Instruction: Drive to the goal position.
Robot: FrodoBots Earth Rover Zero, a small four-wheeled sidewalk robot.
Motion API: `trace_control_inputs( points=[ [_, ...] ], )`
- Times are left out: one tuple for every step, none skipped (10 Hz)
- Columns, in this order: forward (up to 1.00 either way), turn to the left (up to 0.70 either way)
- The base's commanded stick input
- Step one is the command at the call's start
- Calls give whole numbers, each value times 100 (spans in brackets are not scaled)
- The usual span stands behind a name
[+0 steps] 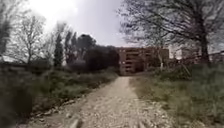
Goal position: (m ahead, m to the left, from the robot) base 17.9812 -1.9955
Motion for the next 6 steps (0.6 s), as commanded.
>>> trace_control_inputs(
  points=[
    [100,0],
    [100,0],
    [100,0],
    [100,0],
    [100,0],
    [100,0]
  ],
)
